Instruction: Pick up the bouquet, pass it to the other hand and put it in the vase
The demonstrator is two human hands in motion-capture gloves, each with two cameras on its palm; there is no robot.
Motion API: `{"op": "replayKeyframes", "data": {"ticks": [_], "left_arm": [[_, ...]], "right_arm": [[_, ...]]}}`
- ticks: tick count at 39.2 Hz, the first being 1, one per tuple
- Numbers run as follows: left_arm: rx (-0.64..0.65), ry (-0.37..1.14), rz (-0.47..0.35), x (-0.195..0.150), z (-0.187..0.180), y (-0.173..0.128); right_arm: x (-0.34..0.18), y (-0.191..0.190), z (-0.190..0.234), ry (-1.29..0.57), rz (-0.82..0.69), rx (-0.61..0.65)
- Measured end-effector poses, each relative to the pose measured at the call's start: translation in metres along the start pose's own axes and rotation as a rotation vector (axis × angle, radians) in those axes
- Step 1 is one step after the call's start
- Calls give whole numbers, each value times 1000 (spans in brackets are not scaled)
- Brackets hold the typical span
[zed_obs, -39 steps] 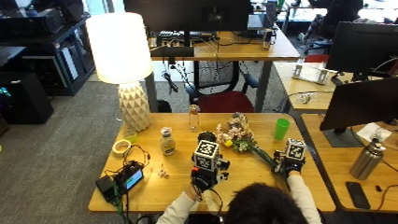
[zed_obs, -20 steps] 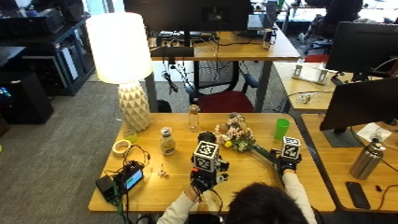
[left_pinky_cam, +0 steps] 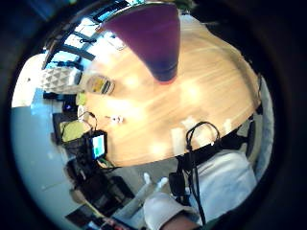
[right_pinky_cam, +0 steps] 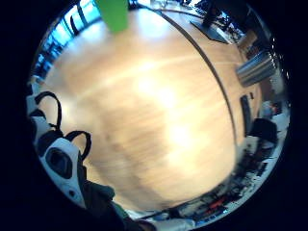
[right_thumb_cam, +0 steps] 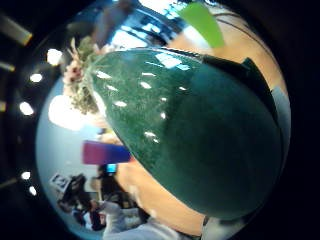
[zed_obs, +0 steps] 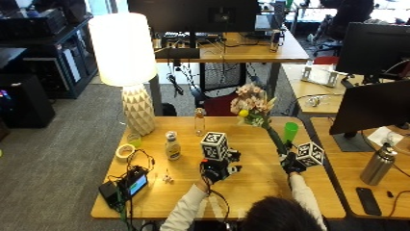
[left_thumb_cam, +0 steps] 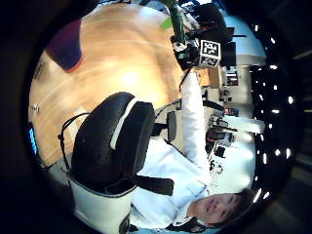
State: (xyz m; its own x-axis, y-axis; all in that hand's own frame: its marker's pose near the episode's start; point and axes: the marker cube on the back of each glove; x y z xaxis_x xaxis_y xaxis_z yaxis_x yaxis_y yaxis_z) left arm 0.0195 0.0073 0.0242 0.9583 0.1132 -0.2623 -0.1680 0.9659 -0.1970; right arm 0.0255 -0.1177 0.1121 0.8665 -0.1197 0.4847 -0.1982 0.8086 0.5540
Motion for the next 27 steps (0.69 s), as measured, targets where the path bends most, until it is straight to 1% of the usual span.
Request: {"op": "replayKeyframes", "data": {"ticks": [2,4,5,8,12,14,15,17,19,20,22,25,27], "left_arm": [[20,38,12,6,-11,-7],[55,89,21,11,-23,-16],[79,119,26,15,-30,-20],[179,216,49,23,-52,-32],[343,358,67,32,-79,-50],[405,434,67,38,-94,-55],[429,475,68,41,-101,-58],[470,565,79,50,-117,-66],[511,660,97,61,-133,-74],[536,703,103,67,-140,-78],[603,766,104,78,-150,-83],[762,801,94,94,-160,-84],[854,812,94,103,-163,-84]], "right_arm": [[-14,-9,-9,-107,-35,88],[-23,-21,-20,-137,-54,192],[-28,-23,-26,-135,-31,228],[-39,-28,-37,-145,70,285],[-17,-52,-21,-241,40,377],[-23,-56,-18,-347,-5,386],[-30,-56,-17,-409,-11,369],[-50,-54,-16,-503,46,320],[-75,-52,-15,-554,129,287],[-87,-51,-15,-576,146,284],[-107,-51,-11,-612,111,301],[-134,-50,2,-659,-20,336],[-148,-43,15,-690,18,312]]}}
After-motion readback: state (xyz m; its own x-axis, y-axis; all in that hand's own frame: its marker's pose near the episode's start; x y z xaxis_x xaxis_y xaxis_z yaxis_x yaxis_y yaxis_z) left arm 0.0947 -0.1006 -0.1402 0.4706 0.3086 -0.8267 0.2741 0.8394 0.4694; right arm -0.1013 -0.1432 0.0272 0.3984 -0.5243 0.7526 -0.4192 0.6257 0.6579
